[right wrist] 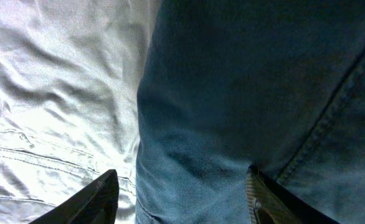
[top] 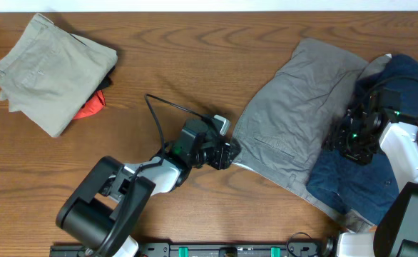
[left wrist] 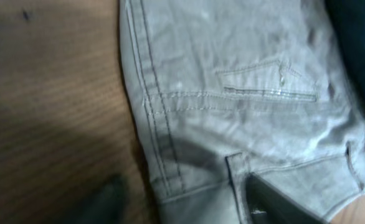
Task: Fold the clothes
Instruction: 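Grasp the grey shorts waistband with the left gripper and pull leftward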
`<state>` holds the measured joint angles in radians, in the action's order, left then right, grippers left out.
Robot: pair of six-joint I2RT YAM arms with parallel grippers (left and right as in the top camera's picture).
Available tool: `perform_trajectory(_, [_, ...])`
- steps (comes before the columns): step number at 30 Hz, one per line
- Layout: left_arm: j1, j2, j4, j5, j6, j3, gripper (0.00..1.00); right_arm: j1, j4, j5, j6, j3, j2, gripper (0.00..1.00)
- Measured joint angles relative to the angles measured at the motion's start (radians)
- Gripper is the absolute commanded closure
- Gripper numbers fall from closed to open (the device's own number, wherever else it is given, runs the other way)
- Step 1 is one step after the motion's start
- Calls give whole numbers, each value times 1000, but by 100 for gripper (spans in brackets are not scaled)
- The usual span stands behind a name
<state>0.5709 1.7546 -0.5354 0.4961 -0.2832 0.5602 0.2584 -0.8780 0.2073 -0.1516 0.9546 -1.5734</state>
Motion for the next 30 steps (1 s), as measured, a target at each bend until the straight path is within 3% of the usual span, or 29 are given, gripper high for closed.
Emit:
perform_trajectory(3, [0, 12, 2, 18, -19, 2, 68, 0, 3, -1, 0, 0, 0, 36])
perform_trajectory(11, [0, 19, 22, 58, -73, 0, 81, 0, 14, -2, 0, 0, 0, 36])
perform_trajectory(13, [0, 19, 35, 72, -92, 0, 94, 0, 16, -2, 0, 0, 0, 36])
perform_trajectory(23, [-29, 24, 34, 100, -109, -7, 94, 0, 27, -5, 0, 0, 0, 35])
perform_trajectory(30, [-278, -14, 71, 126, -110, 2, 94, 0, 31, -32, 0, 0, 0, 36])
